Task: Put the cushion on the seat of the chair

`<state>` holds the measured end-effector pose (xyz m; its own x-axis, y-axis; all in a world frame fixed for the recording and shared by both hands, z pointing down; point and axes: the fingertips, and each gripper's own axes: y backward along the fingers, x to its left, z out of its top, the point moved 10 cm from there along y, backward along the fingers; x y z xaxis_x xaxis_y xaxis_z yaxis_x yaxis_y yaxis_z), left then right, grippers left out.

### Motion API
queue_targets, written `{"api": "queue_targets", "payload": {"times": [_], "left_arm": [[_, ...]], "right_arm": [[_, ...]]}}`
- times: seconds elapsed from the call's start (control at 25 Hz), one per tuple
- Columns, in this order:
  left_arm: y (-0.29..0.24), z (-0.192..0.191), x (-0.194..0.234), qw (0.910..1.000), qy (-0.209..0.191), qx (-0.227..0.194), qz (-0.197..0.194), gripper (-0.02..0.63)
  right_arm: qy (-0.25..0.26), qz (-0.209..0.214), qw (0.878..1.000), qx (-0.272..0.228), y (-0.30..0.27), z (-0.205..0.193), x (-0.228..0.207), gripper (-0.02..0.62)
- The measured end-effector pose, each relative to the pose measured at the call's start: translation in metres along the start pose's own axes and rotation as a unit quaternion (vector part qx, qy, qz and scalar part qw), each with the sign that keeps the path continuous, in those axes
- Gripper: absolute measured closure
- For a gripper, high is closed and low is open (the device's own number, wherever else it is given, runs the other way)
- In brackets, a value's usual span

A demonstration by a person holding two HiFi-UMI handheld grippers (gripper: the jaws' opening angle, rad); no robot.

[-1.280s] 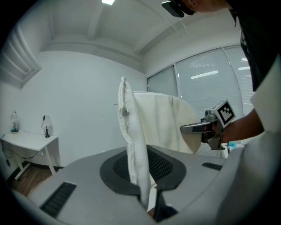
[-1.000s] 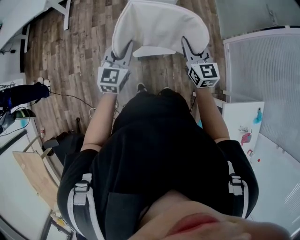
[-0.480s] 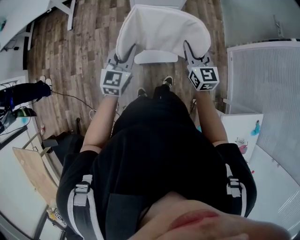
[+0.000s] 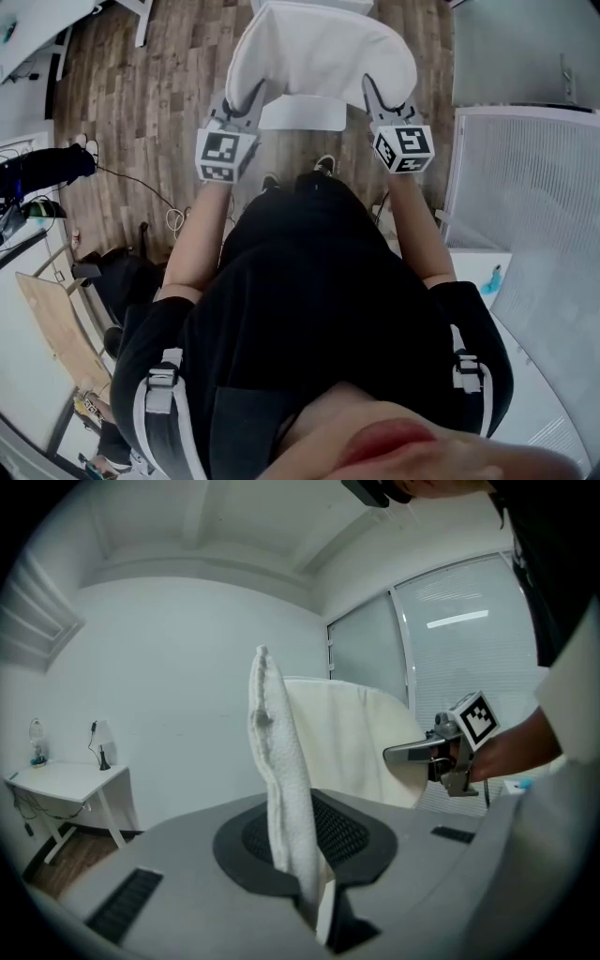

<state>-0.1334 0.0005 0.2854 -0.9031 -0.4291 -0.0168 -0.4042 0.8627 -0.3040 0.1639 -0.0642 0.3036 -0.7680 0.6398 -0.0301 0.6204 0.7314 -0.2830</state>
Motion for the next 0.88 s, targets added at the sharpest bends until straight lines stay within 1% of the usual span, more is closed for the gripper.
{"api": "queue_targets", "payload": {"times": [0.24,0.4,0.48,0.68,0.88], "left_arm": [[-0.027,0.005,-0.006,0.9995,0.002,0.020,0.024,0.555],[-0.054,-0.001,-0.023,0.9985,0.000,0.035,0.043,0.555],[-0.062,-0.001,-0.026,0.9979,-0.004,0.040,0.051,0.555],[-0.068,0.000,-0.017,0.9968,0.003,0.050,0.063,0.554],[-0.077,-0.008,-0.014,0.9959,0.014,0.067,0.059,0.554]], "right_arm": [[-0.007,0.030,1.000,0.007,-0.017,-0.005,-0.035,0.537],[-0.012,0.055,0.998,0.005,-0.022,-0.026,-0.068,0.537],[-0.015,0.066,0.998,0.005,-0.027,-0.031,-0.078,0.537],[-0.017,0.083,0.996,0.011,-0.041,-0.028,-0.084,0.537],[-0.021,0.090,0.995,0.027,-0.047,-0.037,-0.088,0.537]]}}
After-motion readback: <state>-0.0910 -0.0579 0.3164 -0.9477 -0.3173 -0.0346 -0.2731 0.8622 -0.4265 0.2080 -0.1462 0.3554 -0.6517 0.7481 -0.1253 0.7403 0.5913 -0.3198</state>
